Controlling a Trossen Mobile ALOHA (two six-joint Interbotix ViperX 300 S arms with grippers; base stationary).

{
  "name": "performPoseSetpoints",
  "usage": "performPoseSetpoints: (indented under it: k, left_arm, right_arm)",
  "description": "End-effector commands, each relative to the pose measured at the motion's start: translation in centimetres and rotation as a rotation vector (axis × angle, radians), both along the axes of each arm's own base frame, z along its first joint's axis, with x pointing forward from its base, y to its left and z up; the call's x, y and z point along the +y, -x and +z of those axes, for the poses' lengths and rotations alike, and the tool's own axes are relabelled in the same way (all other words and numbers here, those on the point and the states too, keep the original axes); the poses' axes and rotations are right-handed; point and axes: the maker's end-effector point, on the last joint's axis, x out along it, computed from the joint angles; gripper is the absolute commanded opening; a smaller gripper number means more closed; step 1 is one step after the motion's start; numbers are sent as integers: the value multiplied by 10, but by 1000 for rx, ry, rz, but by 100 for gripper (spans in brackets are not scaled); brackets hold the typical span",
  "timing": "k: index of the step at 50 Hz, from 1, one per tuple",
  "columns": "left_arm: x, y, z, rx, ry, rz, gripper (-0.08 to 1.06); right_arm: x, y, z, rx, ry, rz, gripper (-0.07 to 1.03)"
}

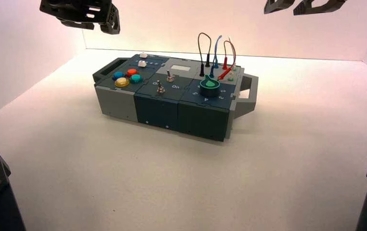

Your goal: Close both grippers.

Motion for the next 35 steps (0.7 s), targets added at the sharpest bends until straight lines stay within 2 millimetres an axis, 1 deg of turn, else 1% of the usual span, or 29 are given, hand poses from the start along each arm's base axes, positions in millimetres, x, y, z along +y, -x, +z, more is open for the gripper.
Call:
performPoseSetpoints:
  k: [1, 29, 35]
  left_arm:
    - [1, -7, 13, -41, 5, 4, 102]
    - [1, -7, 13, -40, 3, 3, 102]
    - [0, -6, 13, -32, 5, 1, 102]
  right_arm:
    - [2, -3, 7, -24, -7, 1, 99]
    - [2, -3, 7, -23, -12, -2, 99]
    - [4, -2, 7, 0, -30, -5, 99]
